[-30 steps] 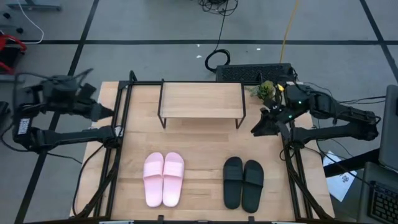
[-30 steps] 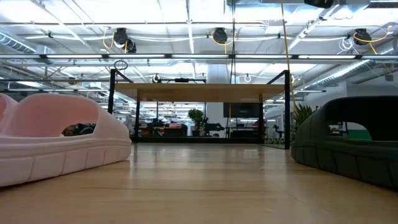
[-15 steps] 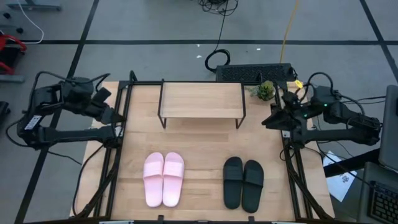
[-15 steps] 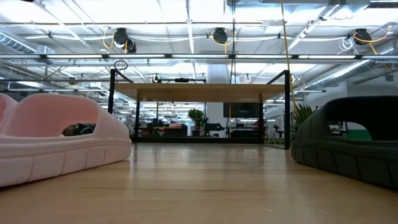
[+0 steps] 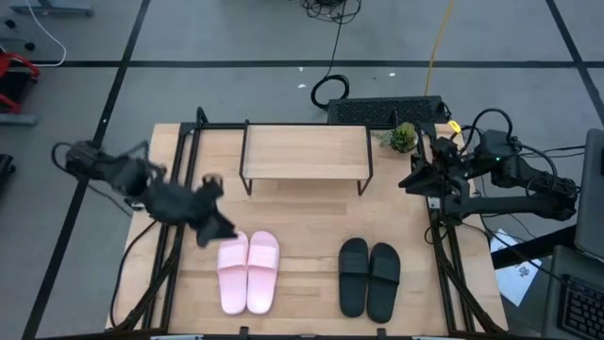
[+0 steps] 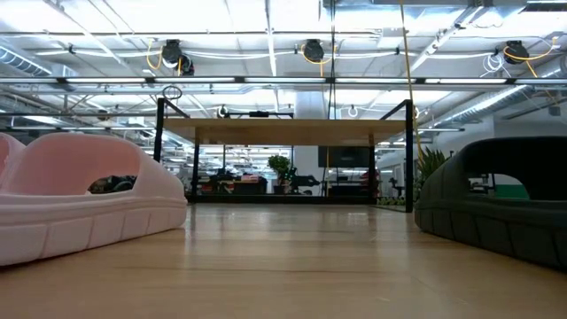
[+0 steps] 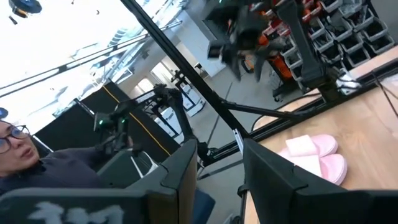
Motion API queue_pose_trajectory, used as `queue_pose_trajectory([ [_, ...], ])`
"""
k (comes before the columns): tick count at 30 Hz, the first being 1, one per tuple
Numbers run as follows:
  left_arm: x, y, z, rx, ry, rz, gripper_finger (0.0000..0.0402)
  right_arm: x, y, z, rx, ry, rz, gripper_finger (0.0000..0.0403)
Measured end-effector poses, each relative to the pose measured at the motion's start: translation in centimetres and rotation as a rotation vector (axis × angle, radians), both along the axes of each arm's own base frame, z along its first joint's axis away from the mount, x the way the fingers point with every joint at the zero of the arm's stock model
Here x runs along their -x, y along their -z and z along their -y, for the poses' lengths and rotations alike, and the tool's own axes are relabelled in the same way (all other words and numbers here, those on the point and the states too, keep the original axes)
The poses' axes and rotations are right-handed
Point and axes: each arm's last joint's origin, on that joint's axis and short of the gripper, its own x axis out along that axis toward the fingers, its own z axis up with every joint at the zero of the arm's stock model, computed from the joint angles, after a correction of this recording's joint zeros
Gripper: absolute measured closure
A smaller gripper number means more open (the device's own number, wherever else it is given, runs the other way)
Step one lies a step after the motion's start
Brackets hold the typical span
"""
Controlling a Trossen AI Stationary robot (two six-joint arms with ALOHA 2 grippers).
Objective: Pick and place slides into the shelf
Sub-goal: Put the left pink slide on the shelf
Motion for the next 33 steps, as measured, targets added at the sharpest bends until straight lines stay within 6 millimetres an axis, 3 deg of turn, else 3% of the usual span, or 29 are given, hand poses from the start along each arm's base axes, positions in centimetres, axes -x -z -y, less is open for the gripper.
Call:
queue_pose_trajectory([
  [7,-0.2,3.3,7.4,0.029,-0.150,-0.108,0.0188,0.0,0.0,0.0,0.029,-0.003,0.010,0.0282],
  [12,-1.0,7.8,12.3,0.047,-0.156,-0.342,0.0188,0.0,0.0,0.0,0.067,-0.003,0.025,0.0282],
  [16,-1.5,11.0,14.8,-0.008,-0.171,-0.460,0.0188,0.0,0.0,0.0,0.074,-0.003,0.027,0.0282],
  [22,-1.8,14.1,15.4,-0.175,-0.177,-0.567,0.0188,0.0,0.0,0.0,0.081,-0.003,0.030,0.0282],
  [28,-1.8,15.2,14.2,-0.406,-0.158,-0.628,0.0188,0.0,0.0,-0.1,0.063,-0.038,0.023,0.0282],
  [33,-3.2,15.9,13.9,-0.503,-0.062,-0.578,0.0188,0.1,0.0,-0.2,0.037,-0.057,0.013,0.0282],
])
